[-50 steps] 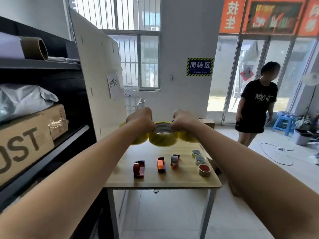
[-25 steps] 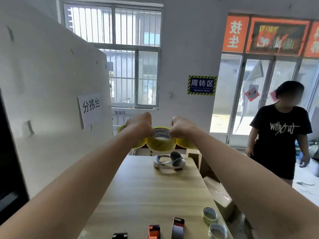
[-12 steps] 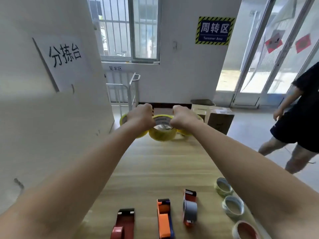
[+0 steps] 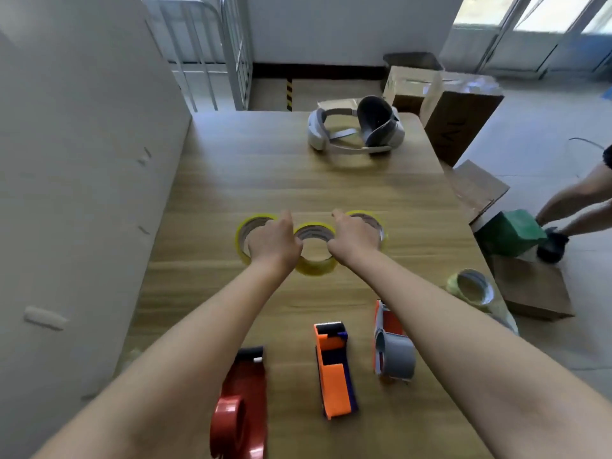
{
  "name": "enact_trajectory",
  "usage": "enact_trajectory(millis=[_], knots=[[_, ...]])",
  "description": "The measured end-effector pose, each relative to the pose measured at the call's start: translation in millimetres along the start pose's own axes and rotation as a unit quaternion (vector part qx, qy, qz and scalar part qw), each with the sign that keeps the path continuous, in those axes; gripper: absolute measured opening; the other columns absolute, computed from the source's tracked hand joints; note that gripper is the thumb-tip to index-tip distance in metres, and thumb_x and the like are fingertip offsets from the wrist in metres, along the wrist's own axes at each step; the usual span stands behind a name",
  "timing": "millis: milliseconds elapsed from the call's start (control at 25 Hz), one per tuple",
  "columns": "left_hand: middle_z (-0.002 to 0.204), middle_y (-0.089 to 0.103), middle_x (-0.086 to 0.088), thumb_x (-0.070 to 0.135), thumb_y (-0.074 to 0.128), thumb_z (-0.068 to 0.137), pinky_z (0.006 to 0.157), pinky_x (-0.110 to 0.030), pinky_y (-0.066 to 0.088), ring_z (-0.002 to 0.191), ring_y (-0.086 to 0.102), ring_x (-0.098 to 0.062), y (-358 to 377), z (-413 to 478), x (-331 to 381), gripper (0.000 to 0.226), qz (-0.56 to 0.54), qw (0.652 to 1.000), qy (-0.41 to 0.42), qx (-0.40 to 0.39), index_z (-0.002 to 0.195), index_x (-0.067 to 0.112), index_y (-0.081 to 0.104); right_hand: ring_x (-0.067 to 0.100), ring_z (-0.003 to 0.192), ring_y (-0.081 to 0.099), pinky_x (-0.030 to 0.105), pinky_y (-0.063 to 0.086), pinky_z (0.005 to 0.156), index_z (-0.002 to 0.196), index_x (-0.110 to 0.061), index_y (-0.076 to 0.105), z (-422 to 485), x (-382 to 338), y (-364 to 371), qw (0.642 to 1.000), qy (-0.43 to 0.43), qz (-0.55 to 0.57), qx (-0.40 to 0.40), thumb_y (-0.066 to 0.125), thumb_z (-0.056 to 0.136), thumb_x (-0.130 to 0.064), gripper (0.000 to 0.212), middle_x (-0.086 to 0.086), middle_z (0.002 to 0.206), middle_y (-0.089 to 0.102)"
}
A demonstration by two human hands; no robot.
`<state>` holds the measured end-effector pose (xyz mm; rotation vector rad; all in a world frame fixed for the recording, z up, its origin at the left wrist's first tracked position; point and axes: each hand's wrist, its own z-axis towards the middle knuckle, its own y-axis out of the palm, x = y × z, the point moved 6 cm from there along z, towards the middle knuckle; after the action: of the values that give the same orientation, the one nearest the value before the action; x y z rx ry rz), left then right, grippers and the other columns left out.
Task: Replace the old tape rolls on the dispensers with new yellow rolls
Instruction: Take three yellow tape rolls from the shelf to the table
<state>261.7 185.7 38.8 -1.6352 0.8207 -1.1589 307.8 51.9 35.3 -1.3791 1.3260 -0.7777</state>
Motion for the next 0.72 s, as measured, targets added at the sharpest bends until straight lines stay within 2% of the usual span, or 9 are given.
enact_trajectory(millis=[160,360,440,560,640,720], knots=[[0.105,0.066,-0.020,0.025,0.051,0.088,0.071,-0.039,0.045,0.098,0.061,-0.039,62.9,7.8,-25.0,0.032,0.009,0.999,-0.034,-0.022,0.116,0.009,0.050,0.035,0.100,0.063,0.034,0.044,0.067,0.128,-0.013,0.043,17.7,5.2,63.5,0.999,-0.022,-0.030,-0.015,0.050,0.084,-0.010,0.044,0.016,0.107,0.066],[0.098,0.067,-0.020,0.023,0.051,0.088,0.066,-0.037,0.043,0.094,0.063,-0.040,103.0,2.6,-32.7,0.030,0.014,0.999,-0.037,-0.024,0.113,0.007,0.046,0.037,0.097,0.063,0.035,0.043,0.066,0.130,-0.011,0.037,18.2,19.1,102.0,0.999,-0.021,-0.002,-0.027,0.049,0.087,-0.011,0.045,0.017,0.105,0.065],[0.098,0.067,-0.020,0.022,0.049,0.090,0.063,-0.035,0.039,0.092,0.064,-0.040,110.7,-1.0,-32.6,0.027,0.025,0.999,-0.033,-0.029,0.112,0.008,0.045,0.036,0.099,0.063,0.036,0.044,0.068,0.134,-0.011,0.034,15.7,24.2,110.6,0.999,-0.022,0.010,-0.029,0.049,0.090,-0.018,0.046,0.017,0.107,0.066],[0.099,0.067,-0.020,0.023,0.045,0.092,0.062,-0.035,0.038,0.092,0.064,-0.040,116.4,-4.5,-33.4,0.024,0.047,0.998,-0.029,-0.031,0.110,0.007,0.045,0.035,0.104,0.061,0.037,0.043,0.071,0.134,-0.013,0.034,14.4,29.7,117.8,0.998,-0.038,0.024,-0.035,0.045,0.095,-0.038,0.047,0.015,0.112,0.065],[0.100,0.067,-0.019,0.029,0.044,0.094,0.062,-0.035,0.038,0.092,0.064,-0.039,116.4,-6.9,-33.4,0.030,0.053,0.998,-0.029,-0.035,0.112,0.006,0.042,0.034,0.108,0.059,0.040,0.046,0.078,0.133,-0.015,0.040,14.9,35.4,113.2,0.997,-0.050,0.052,-0.030,0.038,0.097,-0.044,0.046,0.016,0.115,0.064],[0.105,0.065,-0.018,0.040,0.041,0.095,0.064,-0.036,0.041,0.095,0.063,-0.038,113.1,-10.3,-31.8,0.047,0.066,0.996,-0.038,-0.047,0.125,0.004,0.036,0.033,0.113,0.056,0.038,0.045,0.083,0.130,-0.018,0.048,17.4,47.4,94.4,0.995,-0.038,0.086,0.020,0.041,0.095,-0.039,0.041,0.015,0.118,0.062]])
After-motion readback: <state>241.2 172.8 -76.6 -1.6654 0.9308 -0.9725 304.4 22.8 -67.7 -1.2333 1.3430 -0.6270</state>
